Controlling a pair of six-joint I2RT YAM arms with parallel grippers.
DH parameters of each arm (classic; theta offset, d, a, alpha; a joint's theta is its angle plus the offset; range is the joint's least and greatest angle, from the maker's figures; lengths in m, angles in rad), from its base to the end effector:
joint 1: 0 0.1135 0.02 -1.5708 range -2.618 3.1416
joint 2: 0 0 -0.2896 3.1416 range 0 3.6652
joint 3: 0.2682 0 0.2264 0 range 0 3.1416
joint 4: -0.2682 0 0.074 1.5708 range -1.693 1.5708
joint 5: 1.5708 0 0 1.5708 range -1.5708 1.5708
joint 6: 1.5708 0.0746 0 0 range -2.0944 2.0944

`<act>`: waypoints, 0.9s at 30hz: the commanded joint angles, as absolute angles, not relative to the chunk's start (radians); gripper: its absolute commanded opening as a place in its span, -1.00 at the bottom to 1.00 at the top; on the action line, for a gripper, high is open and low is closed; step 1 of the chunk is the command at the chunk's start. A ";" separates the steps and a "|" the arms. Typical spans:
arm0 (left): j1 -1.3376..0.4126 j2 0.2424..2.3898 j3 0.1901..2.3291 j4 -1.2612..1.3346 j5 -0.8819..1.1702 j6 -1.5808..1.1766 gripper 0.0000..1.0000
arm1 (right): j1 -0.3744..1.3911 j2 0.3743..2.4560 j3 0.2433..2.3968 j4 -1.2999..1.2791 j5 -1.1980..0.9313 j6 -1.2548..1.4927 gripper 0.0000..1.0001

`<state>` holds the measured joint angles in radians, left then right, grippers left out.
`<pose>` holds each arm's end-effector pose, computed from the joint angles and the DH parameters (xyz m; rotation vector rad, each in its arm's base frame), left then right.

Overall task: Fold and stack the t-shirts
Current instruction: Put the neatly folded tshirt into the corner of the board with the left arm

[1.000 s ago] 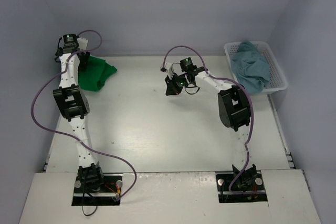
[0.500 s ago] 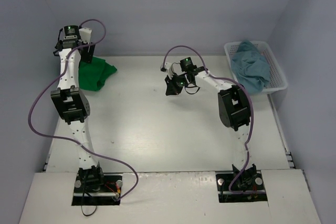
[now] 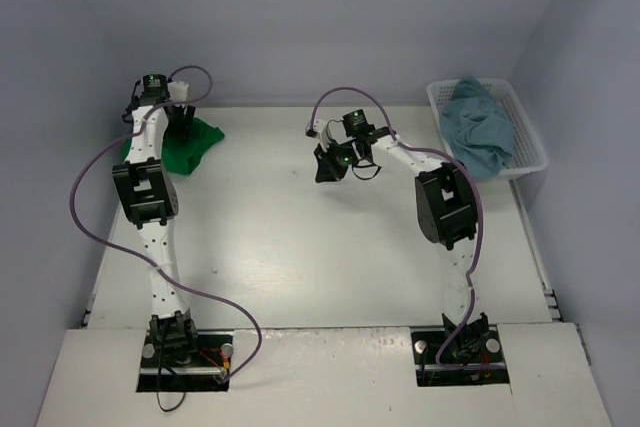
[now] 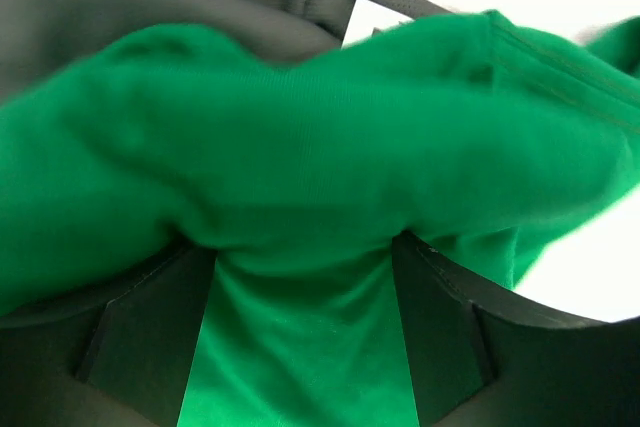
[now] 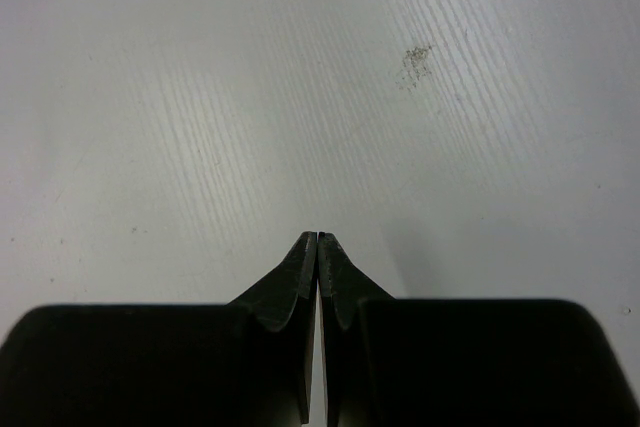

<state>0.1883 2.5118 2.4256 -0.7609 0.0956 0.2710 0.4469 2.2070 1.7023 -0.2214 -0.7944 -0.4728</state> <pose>0.5660 0.1006 0.2139 0.1435 2.4107 0.0956 0.4338 0.2669 0.2096 -1.3145 1.7429 0.8874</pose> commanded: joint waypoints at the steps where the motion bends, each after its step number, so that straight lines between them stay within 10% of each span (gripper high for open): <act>1: 0.187 2.506 2.467 -0.713 0.109 0.250 0.32 | 0.453 2.186 1.720 -0.222 -0.828 -0.480 -1.00; 27: 0.178 2.152 2.421 -0.784 0.228 0.198 0.34 | 0.413 2.065 1.733 -0.253 -0.781 -0.492 -1.00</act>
